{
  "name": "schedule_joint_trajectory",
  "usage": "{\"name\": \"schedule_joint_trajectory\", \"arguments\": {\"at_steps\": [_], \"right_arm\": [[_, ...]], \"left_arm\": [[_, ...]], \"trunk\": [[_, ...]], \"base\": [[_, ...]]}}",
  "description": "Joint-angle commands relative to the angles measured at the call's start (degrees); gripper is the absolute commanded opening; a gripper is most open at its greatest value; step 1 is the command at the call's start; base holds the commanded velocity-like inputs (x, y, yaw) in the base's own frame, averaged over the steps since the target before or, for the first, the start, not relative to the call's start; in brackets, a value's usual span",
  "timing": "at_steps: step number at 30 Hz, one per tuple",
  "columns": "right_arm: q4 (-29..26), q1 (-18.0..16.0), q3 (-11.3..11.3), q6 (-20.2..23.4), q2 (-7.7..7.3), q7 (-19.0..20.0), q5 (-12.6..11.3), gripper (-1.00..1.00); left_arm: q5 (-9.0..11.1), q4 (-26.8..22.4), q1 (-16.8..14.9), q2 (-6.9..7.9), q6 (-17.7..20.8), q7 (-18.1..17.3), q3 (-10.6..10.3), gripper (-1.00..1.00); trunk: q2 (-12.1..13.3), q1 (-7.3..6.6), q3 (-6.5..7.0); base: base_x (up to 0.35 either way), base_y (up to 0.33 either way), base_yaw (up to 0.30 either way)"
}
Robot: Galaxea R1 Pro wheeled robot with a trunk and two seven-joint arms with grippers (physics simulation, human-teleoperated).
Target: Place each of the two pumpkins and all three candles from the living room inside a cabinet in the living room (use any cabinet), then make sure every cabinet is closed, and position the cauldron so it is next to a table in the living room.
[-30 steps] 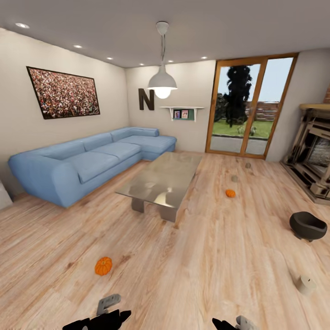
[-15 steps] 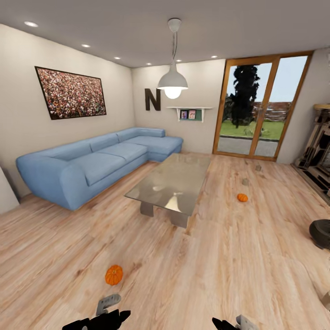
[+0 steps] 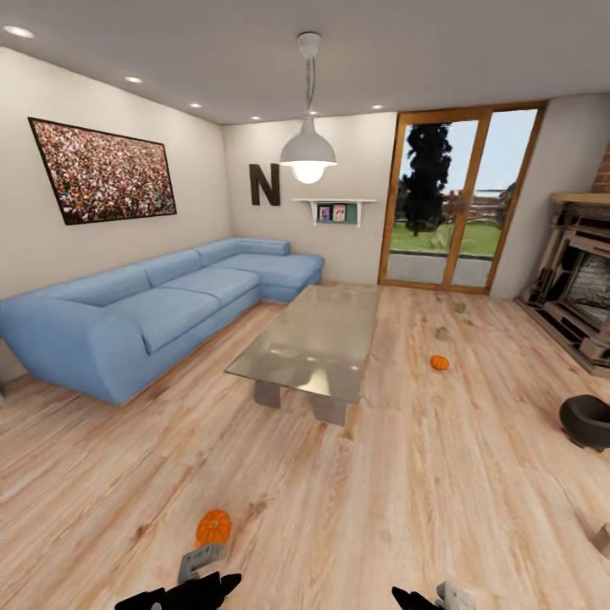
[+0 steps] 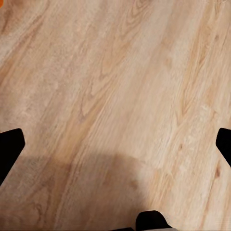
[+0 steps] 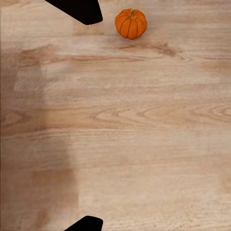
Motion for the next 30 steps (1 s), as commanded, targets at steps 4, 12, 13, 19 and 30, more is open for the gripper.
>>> {"name": "schedule_joint_trajectory", "arguments": {"at_steps": [4, 12, 13, 19, 30], "right_arm": [[-0.05, -0.03, 0.18, 0.24, -0.04, 0.01, -0.42, 1.0], [-0.05, -0.03, 0.07, 0.14, -0.04, -0.03, -0.49, 1.0], [-0.05, -0.03, 0.05, 0.14, -0.04, -0.02, -0.5, 1.0], [-0.05, -0.03, 0.01, 0.12, -0.04, 1.26, -0.51, 1.0], [-0.05, -0.03, 0.01, 0.12, -0.04, 3.81, -0.51, 1.0]], "left_arm": [[0.43, -0.03, -0.03, 0.01, 0.36, -0.04, 0.02, 1.0], [0.35, -0.03, -0.03, 0.01, 0.36, -0.04, 0.02, 1.0], [0.35, -0.03, -0.03, 0.01, 0.36, -0.04, 0.02, 1.0], [0.34, -0.03, -0.03, 0.01, 0.36, -0.04, 0.02, 1.0], [0.34, -0.03, -0.03, 0.01, 0.36, -0.04, 0.02, 1.0]], "trunk": [[-0.03, 0.0, -0.06], [-0.03, 0.0, -0.06], [-0.03, 0.0, -0.04], [-0.03, 0.0, 0.17], [-0.03, 0.0, 0.61]], "base": [[0.065, 0.341, -0.005], [0.202, 0.272, -0.001], [0.281, 0.203, -0.055], [0.284, 0.198, -0.197], [0.222, 0.229, -0.257]]}}
